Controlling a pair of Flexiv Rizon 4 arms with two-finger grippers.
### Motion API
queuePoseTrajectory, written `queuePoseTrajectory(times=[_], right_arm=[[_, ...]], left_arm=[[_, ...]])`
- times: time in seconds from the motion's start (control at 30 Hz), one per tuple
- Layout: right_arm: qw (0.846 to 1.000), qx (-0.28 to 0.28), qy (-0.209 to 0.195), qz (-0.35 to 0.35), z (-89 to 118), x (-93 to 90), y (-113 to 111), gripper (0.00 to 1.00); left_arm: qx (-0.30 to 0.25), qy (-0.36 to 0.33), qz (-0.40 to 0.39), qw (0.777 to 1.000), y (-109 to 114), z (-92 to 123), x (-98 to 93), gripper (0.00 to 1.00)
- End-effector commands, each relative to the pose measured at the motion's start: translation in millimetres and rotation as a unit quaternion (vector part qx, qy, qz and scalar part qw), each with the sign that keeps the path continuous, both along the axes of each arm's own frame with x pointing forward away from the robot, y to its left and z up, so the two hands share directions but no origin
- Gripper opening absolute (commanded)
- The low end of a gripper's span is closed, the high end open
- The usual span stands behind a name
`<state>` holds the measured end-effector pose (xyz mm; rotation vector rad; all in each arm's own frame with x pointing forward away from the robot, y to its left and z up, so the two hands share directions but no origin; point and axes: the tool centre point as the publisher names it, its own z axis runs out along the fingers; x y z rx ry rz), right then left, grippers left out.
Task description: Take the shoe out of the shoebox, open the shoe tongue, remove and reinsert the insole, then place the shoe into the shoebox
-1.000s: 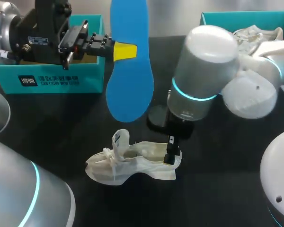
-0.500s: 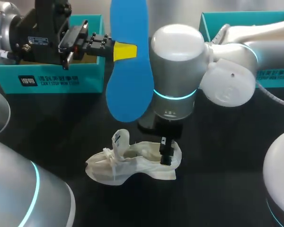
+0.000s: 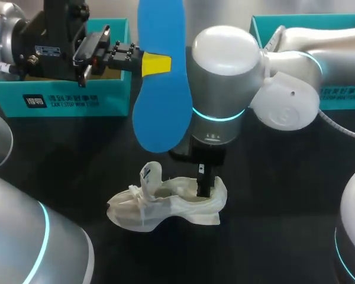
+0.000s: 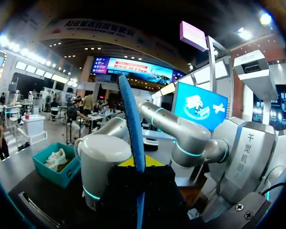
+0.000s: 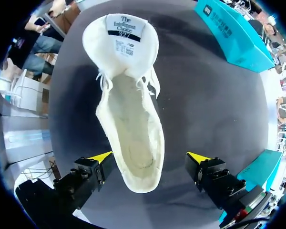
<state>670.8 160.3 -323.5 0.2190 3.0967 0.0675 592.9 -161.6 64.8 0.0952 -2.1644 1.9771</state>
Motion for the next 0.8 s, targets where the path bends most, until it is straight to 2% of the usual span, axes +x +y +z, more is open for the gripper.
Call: queuePoseTrajectory(times=[0.03,0.3,0.8], right_arm=[[1.0,0.0,0.009,0.001,-9.7,10.8,5.2,1.0],[1.0,-0.002,0.002,0.019,-17.6,22.2,14.7,1.0],[0.998,0.01,-0.009,0.055,-52.3,34.7,30.7,1.0]], left_arm=[[0.001,0.0,-0.001,1.0,-1.6,-0.1,1.6,0.0],[0.001,0.0,-0.001,1.0,-1.6,-0.1,1.6,0.0],[0.001,0.0,-0.001,1.0,-1.6,-0.1,1.6,0.0]])
